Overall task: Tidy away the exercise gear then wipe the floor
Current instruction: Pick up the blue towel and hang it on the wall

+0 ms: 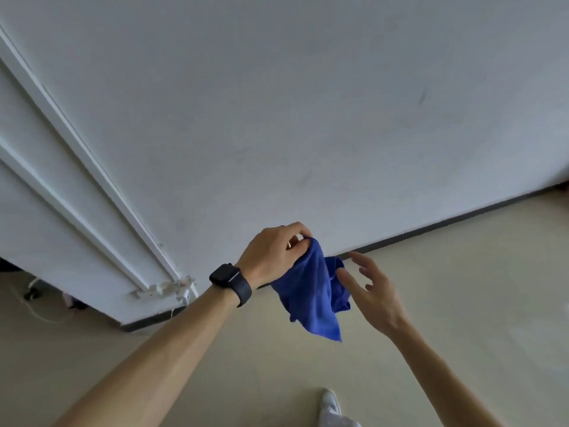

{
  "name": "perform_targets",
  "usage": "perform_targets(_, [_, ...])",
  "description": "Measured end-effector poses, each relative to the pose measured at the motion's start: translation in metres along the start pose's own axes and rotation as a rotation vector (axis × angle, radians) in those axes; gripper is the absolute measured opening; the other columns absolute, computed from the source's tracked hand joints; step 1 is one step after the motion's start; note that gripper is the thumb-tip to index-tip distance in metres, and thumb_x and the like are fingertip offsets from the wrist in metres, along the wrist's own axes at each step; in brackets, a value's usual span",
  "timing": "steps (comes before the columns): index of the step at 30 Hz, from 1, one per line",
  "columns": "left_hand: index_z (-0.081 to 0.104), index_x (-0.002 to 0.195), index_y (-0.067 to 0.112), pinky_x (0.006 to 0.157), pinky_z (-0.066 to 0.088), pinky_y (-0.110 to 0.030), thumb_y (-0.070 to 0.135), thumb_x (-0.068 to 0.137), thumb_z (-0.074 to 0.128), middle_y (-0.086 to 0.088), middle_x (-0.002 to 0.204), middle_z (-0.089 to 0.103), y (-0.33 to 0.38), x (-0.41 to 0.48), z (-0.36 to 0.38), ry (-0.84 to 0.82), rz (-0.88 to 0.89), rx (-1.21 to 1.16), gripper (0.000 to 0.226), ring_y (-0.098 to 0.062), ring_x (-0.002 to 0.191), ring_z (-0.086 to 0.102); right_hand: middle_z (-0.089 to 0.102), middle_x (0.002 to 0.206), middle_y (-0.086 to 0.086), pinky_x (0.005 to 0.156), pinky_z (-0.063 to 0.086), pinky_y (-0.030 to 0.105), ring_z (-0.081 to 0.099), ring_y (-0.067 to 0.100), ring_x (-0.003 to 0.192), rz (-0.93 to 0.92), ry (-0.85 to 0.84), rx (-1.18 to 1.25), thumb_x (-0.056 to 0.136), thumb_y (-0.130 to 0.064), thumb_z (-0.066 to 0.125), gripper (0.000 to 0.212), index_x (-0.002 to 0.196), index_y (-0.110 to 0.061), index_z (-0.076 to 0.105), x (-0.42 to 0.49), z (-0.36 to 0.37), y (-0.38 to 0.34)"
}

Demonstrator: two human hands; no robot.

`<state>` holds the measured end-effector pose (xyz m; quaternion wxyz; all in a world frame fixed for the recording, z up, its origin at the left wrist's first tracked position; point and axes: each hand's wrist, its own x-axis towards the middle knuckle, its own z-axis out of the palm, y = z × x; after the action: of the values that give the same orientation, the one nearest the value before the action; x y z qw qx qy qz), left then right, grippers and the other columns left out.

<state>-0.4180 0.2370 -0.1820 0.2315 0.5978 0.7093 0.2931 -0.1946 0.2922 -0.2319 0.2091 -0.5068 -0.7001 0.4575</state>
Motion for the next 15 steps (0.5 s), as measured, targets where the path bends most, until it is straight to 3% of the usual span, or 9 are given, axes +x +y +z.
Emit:
perform_targets(4, [0.065,0.103,0.033,0.066,0.053,-0.021,0.030,0.100,0.053,0.016,0.081,0.064,0.062,0.029,-0.007,-0.159,0.156,0.018,0.013,-0.004,0.075,0.062,0.063,0.116,-0.027,0.086,0.050,0.021,0.061,-0.006,0.104,-0.096,0.012,0.104,0.081,-0.053,0.073,0.052,0.128,-0.045,0.054,-0.017,-0.022,-0.043])
perform_targets(6, [0.066,0.102,0.032,0.064,0.048,-0.015,0.031,0.099,0.055,0.016,0.078,0.064,0.085,0.036,-0.006,-0.213,0.214,0.059,0.012,-0.002,0.072,0.060,0.070,0.101,-0.022,0.078,0.054,0.022,0.067,-0.005,0.089,-0.072,0.118,0.116,0.082,-0.045,0.075,0.035,0.115,-0.045,0.062,-0.017,-0.038,-0.054])
perform_targets(8, [0.068,0.101,0.034,0.067,0.049,-0.016,0.037,0.097,0.058,0.012,0.080,0.067,0.100,0.042,-0.005,-0.238,0.232,0.046,0.011,-0.003,0.074,0.062,0.072,0.088,-0.021,0.072,0.054,0.022,0.068,-0.004,0.079,-0.093,0.238,0.060,0.088,-0.035,0.071,0.014,0.097,-0.045,0.067,-0.016,-0.054,-0.059])
perform_targets(12, [0.064,0.106,0.033,0.067,0.052,-0.019,0.047,0.097,0.054,0.011,0.085,0.066,0.114,0.050,0.007,-0.203,0.292,0.035,0.020,-0.004,0.076,0.062,0.072,0.084,-0.020,0.071,0.058,0.029,0.069,0.001,0.078,-0.089,0.346,0.069,0.092,-0.025,0.062,0.021,0.087,-0.045,0.068,-0.016,-0.089,-0.059])
perform_targets(15, [0.056,0.108,0.029,0.066,0.049,-0.021,0.043,0.102,0.044,0.015,0.088,0.057,0.108,0.044,0.041,-0.139,0.351,0.113,0.019,-0.007,0.076,0.058,0.074,0.084,-0.015,0.073,0.058,0.031,0.070,0.004,0.078,-0.061,0.395,0.124,0.091,-0.021,0.063,0.019,0.087,-0.038,0.070,-0.018,-0.112,-0.053])
